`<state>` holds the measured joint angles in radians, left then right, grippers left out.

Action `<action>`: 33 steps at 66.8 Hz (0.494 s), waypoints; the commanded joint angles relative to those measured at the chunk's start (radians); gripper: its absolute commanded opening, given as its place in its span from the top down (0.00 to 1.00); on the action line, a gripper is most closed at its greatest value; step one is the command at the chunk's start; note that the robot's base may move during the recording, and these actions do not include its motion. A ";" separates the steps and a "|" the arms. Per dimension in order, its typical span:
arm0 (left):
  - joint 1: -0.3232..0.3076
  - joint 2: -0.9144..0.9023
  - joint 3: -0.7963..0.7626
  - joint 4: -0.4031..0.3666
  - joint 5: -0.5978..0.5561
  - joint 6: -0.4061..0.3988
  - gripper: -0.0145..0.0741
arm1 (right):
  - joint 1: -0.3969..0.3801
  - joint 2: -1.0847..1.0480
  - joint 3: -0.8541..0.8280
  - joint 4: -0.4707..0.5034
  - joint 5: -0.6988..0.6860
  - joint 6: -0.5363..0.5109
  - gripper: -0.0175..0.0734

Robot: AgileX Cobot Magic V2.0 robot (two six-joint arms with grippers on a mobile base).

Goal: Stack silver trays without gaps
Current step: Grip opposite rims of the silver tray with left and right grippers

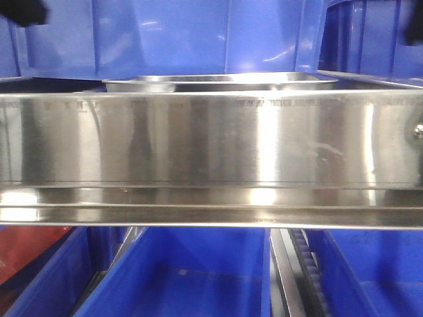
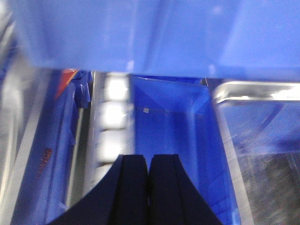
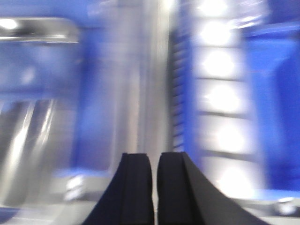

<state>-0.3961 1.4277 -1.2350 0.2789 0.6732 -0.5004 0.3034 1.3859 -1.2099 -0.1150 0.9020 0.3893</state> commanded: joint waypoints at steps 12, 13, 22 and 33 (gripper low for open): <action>-0.058 0.146 -0.226 -0.008 0.245 -0.070 0.85 | 0.088 0.200 -0.281 -0.025 0.176 0.065 0.80; -0.058 0.154 -0.238 -0.008 0.256 -0.070 0.85 | 0.088 0.208 -0.292 -0.025 0.184 0.065 0.80; -0.058 0.219 -0.310 -0.022 0.295 -0.068 0.85 | 0.088 0.268 -0.359 -0.025 0.240 0.065 0.80; -0.058 0.253 -0.315 -0.111 0.284 -0.008 0.85 | 0.088 0.314 -0.370 -0.007 0.256 0.065 0.80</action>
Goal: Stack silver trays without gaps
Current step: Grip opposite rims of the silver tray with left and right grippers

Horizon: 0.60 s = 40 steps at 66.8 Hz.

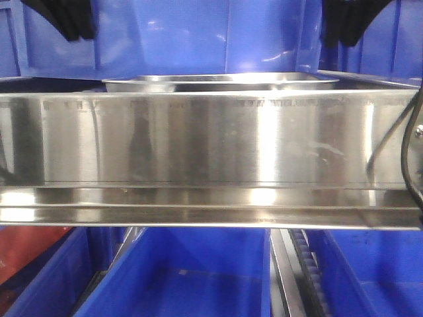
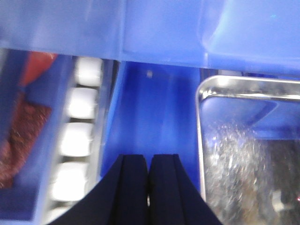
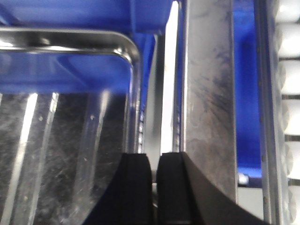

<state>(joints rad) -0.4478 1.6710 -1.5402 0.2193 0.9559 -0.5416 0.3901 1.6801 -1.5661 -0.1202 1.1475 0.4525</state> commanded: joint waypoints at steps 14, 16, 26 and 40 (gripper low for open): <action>-0.007 0.036 -0.008 -0.082 -0.008 0.049 0.85 | 0.002 0.042 -0.014 0.014 -0.017 0.002 0.80; -0.007 0.037 -0.008 -0.082 -0.011 0.049 0.85 | 0.002 0.044 -0.014 0.014 -0.019 0.002 0.80; -0.019 0.039 -0.008 -0.082 -0.034 0.051 0.74 | 0.002 0.043 -0.014 0.014 -0.023 0.002 0.80; -0.018 0.039 -0.008 -0.086 -0.049 0.051 0.53 | 0.002 0.043 -0.014 0.021 -0.060 0.002 0.80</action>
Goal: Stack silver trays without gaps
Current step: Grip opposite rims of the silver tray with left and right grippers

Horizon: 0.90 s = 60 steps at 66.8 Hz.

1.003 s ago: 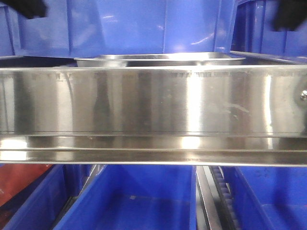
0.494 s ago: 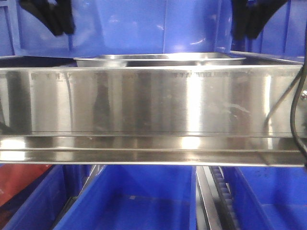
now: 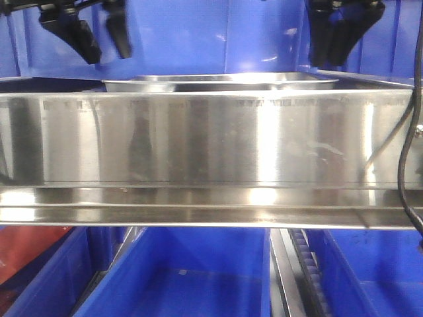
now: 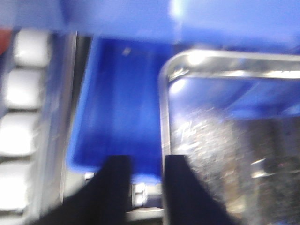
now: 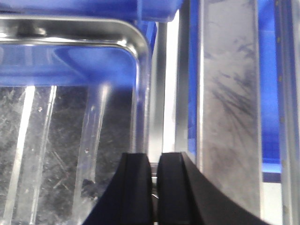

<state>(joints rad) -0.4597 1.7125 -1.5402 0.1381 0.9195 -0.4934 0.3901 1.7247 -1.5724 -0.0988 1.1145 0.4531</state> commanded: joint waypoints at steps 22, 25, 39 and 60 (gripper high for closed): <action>-0.007 -0.003 -0.008 -0.009 -0.011 0.003 0.55 | 0.002 -0.001 -0.008 0.025 -0.030 0.001 0.62; -0.007 -0.003 -0.008 -0.009 -0.011 0.003 0.55 | 0.002 0.001 -0.008 0.025 -0.030 0.001 0.62; -0.007 0.004 -0.008 -0.020 -0.021 0.003 0.55 | 0.002 0.026 -0.008 0.025 -0.030 0.001 0.62; -0.016 0.064 -0.008 -0.063 -0.001 0.047 0.55 | 0.002 0.072 -0.008 0.025 -0.025 0.001 0.62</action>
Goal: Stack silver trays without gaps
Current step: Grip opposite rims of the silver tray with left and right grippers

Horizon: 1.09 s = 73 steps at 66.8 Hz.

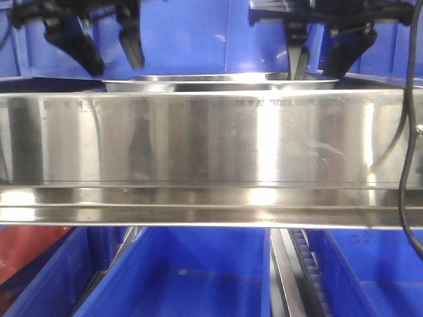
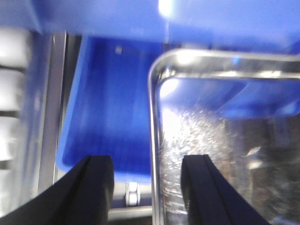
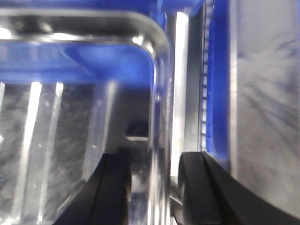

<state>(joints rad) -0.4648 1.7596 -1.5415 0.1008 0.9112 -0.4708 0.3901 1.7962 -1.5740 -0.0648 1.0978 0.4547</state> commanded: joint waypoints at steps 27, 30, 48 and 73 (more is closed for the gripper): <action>-0.018 0.078 -0.007 -0.032 0.021 0.024 0.55 | -0.028 0.021 -0.006 -0.003 -0.007 0.000 0.62; -0.018 0.078 -0.007 -0.032 0.021 0.024 0.55 | -0.028 0.021 -0.006 -0.003 -0.007 0.000 0.62; -0.018 0.077 -0.007 -0.030 0.023 0.024 0.55 | -0.028 0.021 -0.006 0.021 -0.018 0.000 0.62; -0.018 0.077 -0.007 -0.030 0.036 0.024 0.56 | -0.028 0.021 -0.006 0.044 -0.024 0.000 0.63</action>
<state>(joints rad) -0.4777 1.8292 -1.5508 0.0731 0.9148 -0.4487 0.3654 1.8155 -1.5740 -0.0170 1.0859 0.4547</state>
